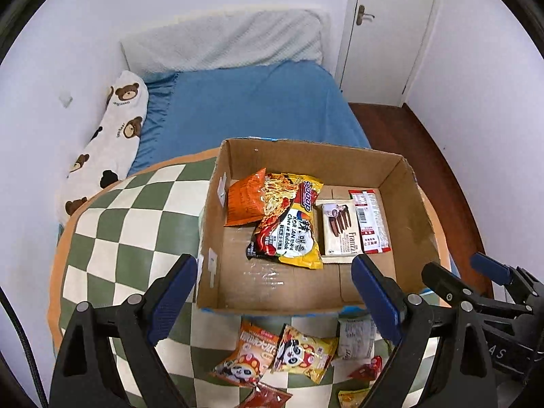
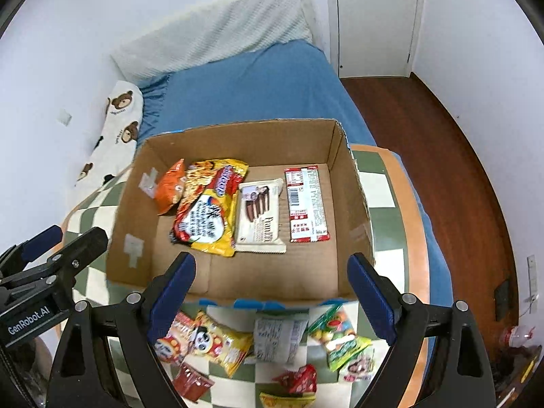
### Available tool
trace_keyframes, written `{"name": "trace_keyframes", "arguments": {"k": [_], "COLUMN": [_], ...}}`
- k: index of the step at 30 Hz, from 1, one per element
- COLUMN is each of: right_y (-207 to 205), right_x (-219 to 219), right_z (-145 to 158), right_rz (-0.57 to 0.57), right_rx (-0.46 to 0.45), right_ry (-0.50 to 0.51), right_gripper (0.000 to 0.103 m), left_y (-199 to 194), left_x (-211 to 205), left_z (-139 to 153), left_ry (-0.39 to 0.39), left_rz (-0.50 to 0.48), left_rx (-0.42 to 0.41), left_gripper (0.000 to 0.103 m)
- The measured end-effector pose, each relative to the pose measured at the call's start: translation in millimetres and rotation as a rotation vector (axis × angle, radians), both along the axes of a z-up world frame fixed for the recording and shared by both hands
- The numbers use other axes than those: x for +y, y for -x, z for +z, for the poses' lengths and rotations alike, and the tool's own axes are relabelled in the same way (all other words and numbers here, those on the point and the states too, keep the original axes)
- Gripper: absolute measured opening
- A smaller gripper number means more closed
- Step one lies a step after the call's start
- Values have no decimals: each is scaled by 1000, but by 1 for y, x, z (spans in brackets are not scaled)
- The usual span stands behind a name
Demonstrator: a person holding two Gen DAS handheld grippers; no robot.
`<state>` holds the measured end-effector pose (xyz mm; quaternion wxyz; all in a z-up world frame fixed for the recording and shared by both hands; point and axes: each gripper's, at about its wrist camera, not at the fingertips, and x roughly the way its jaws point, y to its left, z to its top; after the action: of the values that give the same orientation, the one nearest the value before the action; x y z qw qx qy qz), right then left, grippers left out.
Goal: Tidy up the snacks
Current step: 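Grasp the red-brown sachet with left tool while right tool grasps yellow cracker bag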
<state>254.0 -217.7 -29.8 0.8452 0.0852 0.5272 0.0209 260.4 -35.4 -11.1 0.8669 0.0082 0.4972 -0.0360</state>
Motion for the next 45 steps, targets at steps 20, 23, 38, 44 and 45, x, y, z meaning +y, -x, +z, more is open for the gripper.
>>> {"name": "trace_keyframes", "arguments": {"k": [20,23,38,44,45], "right_y": [162,178,203,206,206], "right_x": [3,3,22,36,37], "right_z": [-148,-177,-228,-227,-228], "right_rz": [-46,-58,22,87,90], "right_rx": [433,494,563,558,563], "right_ry": [-166,-163,-80,-74,-70], "right_gripper": [93,92,43,44,45], "left_y": [129,131,160,169,170], "left_x": [17,7,12,29,26], "left_z": [-171,-208,-277,-289,-291], "left_ry": [-169,-208,-30,116,105], "left_rz": [-119,-168,3,98,85], "left_rx": [401,479,714,806,813], "left_gripper": [93,93,54,57,57]}}
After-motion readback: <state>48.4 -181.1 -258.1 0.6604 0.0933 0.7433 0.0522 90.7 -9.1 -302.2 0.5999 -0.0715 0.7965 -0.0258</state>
